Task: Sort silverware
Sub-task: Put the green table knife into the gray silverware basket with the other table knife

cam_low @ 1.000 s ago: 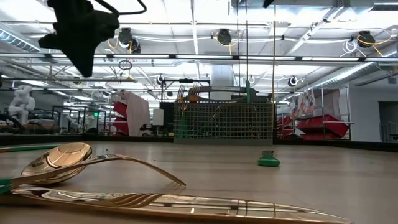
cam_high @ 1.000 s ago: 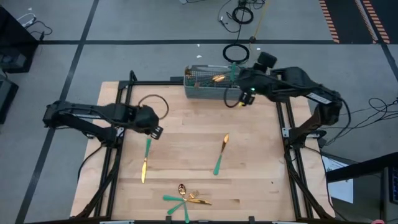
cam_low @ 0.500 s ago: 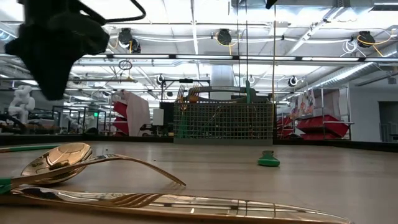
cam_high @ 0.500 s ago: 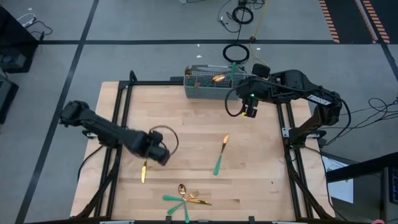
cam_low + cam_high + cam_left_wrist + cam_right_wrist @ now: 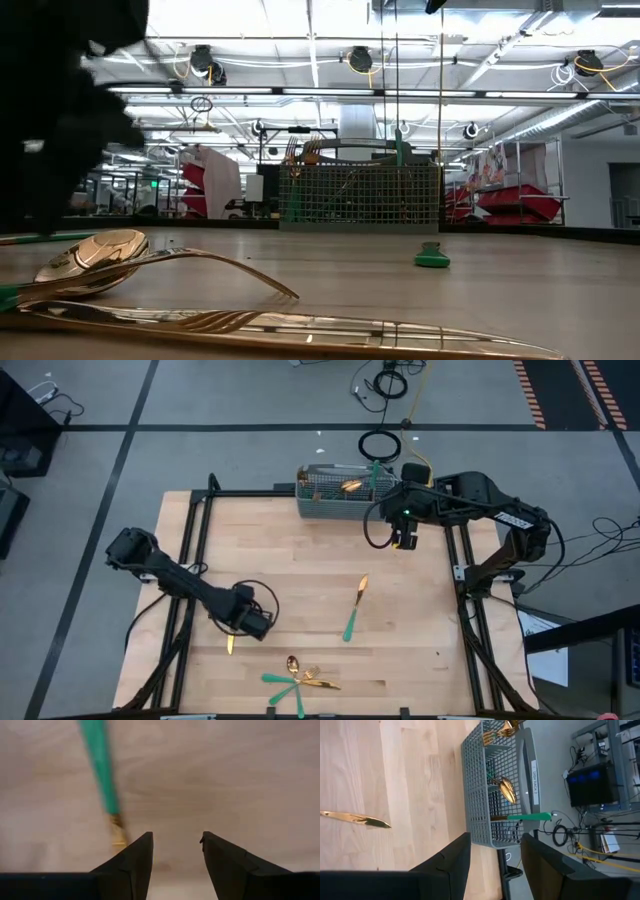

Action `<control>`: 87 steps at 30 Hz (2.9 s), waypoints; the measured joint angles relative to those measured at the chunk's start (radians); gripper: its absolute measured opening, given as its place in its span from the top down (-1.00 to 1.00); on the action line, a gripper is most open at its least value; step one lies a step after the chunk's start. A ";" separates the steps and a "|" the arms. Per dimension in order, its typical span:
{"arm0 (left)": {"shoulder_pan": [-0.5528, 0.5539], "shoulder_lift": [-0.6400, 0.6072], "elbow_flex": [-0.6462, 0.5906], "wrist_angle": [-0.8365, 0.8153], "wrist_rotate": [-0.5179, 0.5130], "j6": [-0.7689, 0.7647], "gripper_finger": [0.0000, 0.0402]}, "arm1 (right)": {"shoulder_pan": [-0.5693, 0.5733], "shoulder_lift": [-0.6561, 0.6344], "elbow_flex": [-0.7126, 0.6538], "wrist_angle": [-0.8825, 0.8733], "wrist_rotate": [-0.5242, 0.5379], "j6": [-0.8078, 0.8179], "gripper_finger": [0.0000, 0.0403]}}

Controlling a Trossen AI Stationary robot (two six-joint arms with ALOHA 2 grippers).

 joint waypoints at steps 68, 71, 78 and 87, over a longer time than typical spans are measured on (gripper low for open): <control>0.450 -0.056 -0.125 0.591 -0.171 0.574 0.99 | -0.002 -0.001 0.002 0.020 0.001 0.017 0.20; 0.483 -0.056 -0.107 0.587 -0.162 0.614 0.99 | -0.002 -0.001 0.002 0.020 0.001 0.017 0.20; 0.490 -0.068 0.020 0.352 -0.182 0.749 1.00 | -0.008 -0.001 0.002 0.071 -0.089 0.019 0.21; 0.578 -0.013 0.014 0.355 -0.132 0.893 1.00 | -0.008 -0.001 0.001 0.100 -0.128 0.014 0.23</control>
